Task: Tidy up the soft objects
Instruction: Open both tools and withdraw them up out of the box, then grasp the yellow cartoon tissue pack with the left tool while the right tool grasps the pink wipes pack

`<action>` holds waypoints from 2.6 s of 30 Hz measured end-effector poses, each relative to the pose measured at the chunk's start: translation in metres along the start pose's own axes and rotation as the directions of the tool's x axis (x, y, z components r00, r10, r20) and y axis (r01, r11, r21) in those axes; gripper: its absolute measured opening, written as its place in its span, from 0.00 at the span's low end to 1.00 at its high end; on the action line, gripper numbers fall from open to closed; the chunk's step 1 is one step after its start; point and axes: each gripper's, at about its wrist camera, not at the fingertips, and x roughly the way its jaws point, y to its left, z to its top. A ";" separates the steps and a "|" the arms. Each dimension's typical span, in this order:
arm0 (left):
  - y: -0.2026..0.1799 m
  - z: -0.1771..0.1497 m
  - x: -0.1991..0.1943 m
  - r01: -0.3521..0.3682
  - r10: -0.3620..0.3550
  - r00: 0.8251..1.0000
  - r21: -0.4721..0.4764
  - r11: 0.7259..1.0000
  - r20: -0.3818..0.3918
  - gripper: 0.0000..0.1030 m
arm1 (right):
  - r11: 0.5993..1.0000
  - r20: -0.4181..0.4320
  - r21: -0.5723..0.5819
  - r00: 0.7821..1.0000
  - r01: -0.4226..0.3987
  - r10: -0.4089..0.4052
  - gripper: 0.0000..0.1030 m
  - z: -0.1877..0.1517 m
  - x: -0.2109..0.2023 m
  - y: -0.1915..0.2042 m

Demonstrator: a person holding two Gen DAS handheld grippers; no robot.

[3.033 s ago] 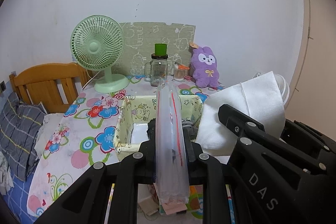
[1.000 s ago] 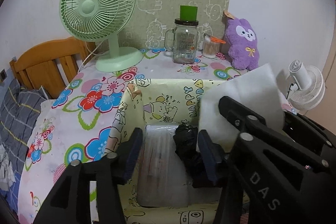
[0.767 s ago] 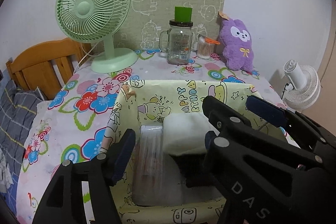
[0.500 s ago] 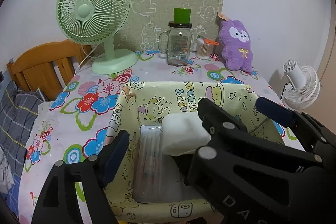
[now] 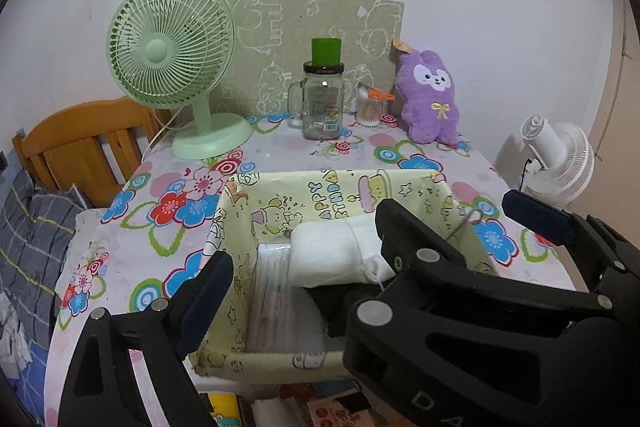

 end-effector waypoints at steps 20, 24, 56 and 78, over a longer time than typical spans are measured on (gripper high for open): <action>-0.011 -0.015 -0.057 0.014 -0.015 0.998 0.019 1.000 0.055 0.93 | 1.000 0.029 -0.009 1.000 0.008 -0.008 0.93 -0.012 -0.065 0.002; -0.013 -0.019 -0.067 -0.004 0.003 0.998 0.027 1.000 0.061 0.94 | 1.000 0.034 -0.009 0.999 0.002 -0.002 0.93 -0.016 -0.077 0.004; -0.002 -0.082 -0.100 -0.014 0.012 0.996 0.017 1.000 0.083 0.93 | 1.000 0.063 -0.009 0.998 -0.029 0.029 0.93 -0.079 -0.111 0.025; 0.025 -0.116 -0.060 -0.027 0.026 0.999 -0.016 1.000 -0.028 0.80 | 0.998 -0.024 -0.003 0.998 -0.060 0.060 0.92 -0.116 -0.072 0.037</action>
